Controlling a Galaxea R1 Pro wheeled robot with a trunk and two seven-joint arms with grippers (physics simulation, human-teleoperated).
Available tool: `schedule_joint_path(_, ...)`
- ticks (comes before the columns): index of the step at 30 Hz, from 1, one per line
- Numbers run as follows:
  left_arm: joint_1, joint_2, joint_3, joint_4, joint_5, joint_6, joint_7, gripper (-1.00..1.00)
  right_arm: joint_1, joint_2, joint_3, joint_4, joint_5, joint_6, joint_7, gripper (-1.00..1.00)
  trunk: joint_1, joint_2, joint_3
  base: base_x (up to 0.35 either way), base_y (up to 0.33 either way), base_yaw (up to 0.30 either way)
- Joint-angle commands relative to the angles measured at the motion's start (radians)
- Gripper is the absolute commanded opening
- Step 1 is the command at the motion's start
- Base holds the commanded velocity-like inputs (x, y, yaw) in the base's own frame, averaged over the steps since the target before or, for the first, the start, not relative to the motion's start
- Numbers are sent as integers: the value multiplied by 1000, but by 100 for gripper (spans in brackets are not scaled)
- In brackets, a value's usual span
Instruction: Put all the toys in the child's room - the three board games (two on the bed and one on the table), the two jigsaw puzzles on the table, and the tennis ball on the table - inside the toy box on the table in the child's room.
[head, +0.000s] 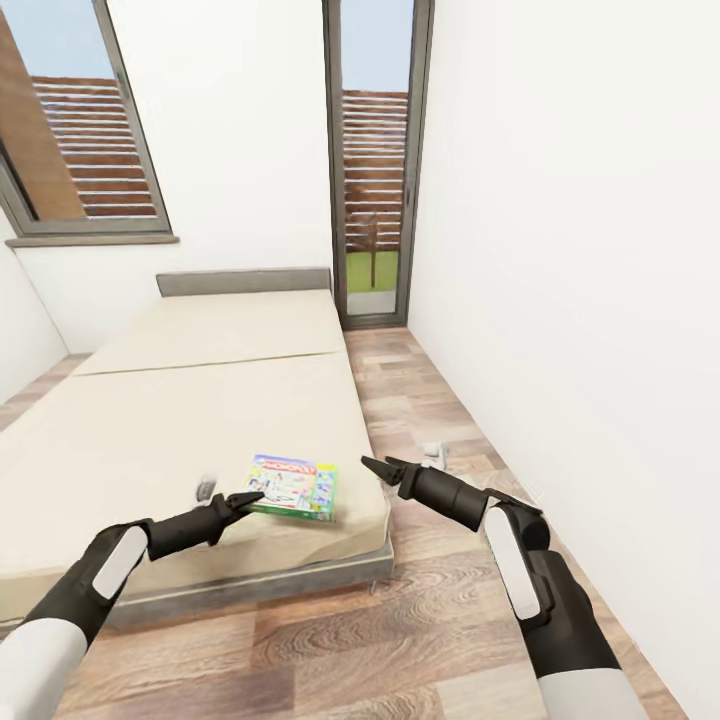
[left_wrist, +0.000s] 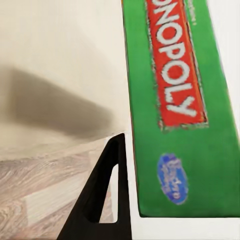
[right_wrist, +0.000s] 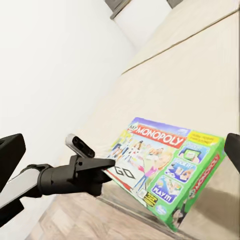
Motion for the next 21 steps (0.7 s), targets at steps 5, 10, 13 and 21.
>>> schedule_joint_path(5, 0, 79, 4, -25, 7, 51, -27, -100, -1, -4, -20, 0, -7, 8, 1, 100, -19, 35, 15, 0, 0, 0)
schedule_joint_path(10, 1, 168, 7, -29, 7, 69, -102, -100, 0, -5, -57, 36, -7, 8, 2, 100, -31, 56, 24, 0, 0, 0)
schedule_joint_path(13, 1, 197, 8, -29, 2, 70, -153, -100, 1, -8, -60, 43, -7, 10, -1, 100, -42, 77, 34, 0, 0, 0)
schedule_joint_path(21, 0, 255, 2, -29, 6, 109, -259, -100, 100, -5, -108, 50, -9, -22, -2, 100, -73, 133, 59, 0, 0, 0)
